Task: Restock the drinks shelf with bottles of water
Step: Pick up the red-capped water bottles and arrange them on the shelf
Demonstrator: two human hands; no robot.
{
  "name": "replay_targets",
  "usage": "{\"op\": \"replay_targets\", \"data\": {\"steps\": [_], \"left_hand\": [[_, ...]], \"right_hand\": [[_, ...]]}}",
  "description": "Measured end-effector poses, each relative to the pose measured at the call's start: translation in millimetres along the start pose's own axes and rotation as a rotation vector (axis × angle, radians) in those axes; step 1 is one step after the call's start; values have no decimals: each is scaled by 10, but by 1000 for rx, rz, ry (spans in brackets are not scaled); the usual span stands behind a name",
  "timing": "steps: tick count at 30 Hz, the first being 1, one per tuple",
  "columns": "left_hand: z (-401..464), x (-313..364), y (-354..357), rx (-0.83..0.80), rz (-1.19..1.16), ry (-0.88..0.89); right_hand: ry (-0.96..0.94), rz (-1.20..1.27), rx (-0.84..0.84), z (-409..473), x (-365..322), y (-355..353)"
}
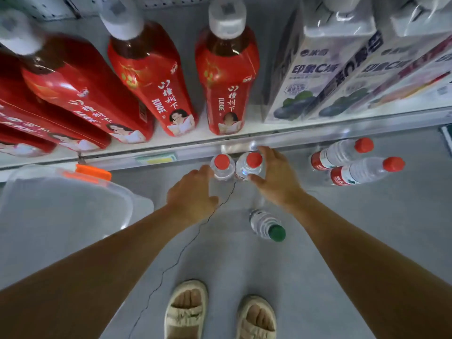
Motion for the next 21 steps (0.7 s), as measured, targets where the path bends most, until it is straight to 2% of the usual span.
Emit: {"op": "replay_targets", "data": {"steps": [7,12,17,21], "left_hand": [[214,-171,202,-1,-74,-35],[132,-170,187,-13,-115,-16],[-138,54,-13,-39,-139,38],[-475,371,-384,-57,-199,91]], "right_hand": [[-72,201,114,233,237,293],[-67,255,161,193,267,269],[95,328,208,-77,255,-194],[115,442,186,-416,67,-884]]}}
Point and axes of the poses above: each hand's wrist, its own z-axis towards the middle knuckle, its own y-axis out of the palm, x = y × z, the point moved 2 cm from there along z, towards the middle knuckle, and after that the axes turned 5 degrees about z, right-handed, at the moved point
